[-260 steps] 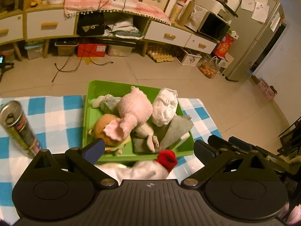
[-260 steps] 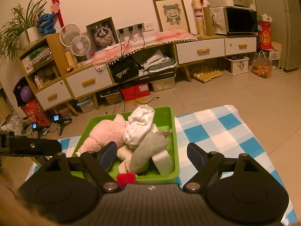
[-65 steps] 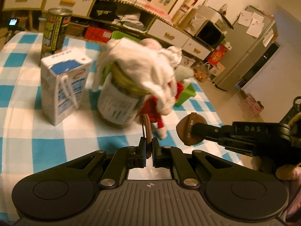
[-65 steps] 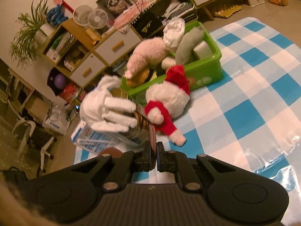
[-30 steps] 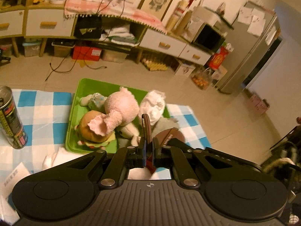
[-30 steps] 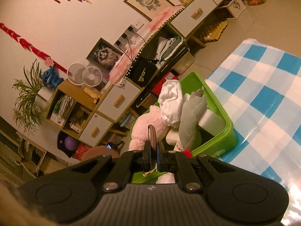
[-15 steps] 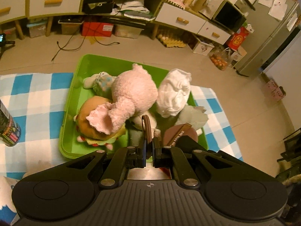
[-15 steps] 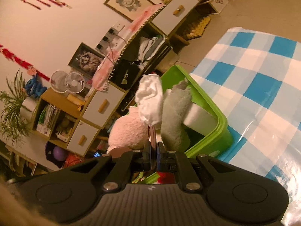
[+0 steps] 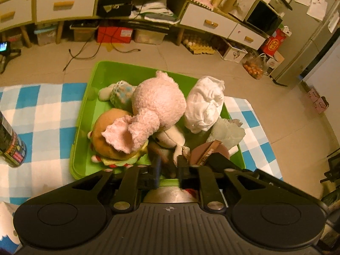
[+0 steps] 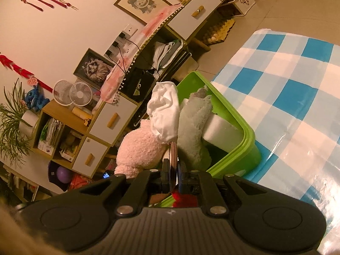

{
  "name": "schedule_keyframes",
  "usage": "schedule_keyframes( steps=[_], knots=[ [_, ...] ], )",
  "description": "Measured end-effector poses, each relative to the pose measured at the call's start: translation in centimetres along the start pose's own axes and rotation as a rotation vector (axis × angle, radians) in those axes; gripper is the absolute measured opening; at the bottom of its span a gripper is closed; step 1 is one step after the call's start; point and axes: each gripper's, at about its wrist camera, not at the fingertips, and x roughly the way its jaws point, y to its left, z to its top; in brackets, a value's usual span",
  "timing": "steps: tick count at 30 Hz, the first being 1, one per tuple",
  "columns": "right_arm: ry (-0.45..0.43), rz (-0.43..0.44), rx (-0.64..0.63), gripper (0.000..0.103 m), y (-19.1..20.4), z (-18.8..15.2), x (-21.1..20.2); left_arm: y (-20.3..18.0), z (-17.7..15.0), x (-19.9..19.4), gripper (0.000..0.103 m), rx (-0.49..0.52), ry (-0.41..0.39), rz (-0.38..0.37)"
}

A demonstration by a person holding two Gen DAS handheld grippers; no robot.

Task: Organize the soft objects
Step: 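Open both grippers to drop the brown discs into the bin, then withdraw both tools from the bin back to the glass jar and Santa plush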

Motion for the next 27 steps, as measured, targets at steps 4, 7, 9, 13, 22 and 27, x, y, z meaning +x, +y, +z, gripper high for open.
schedule_keyframes(
  steps=[4, 7, 9, 13, 22, 27],
  knots=[
    [-0.01, -0.002, 0.017, 0.038, -0.1, 0.3, -0.6, -0.3, 0.0, -0.6, 0.049, 0.016, -0.021, 0.012],
    [-0.015, -0.003, 0.018, 0.042, -0.3, 0.7, -1.1, -0.3, 0.0, -1.0, 0.057, 0.017, -0.031, 0.009],
    [-0.019, -0.003, 0.014, 0.044, -0.2, 0.9, -1.5, -0.3, 0.0, -1.4, 0.062, 0.017, -0.041, 0.007],
    [-0.031, 0.002, 0.003, 0.048, -0.1, 1.3, -2.5, -0.3, 0.0, -2.5, 0.069, 0.011, -0.055, -0.006],
    [-0.034, -0.005, -0.044, 0.061, 0.5, 1.8, -4.7, 0.8, -0.3, -6.8, 0.08, 0.014, -0.109, -0.012],
    [-0.024, -0.015, -0.093, 0.071, 1.1, 1.6, -5.9, 1.9, -1.1, -9.0, 0.082, 0.016, -0.133, -0.006]
  ],
)
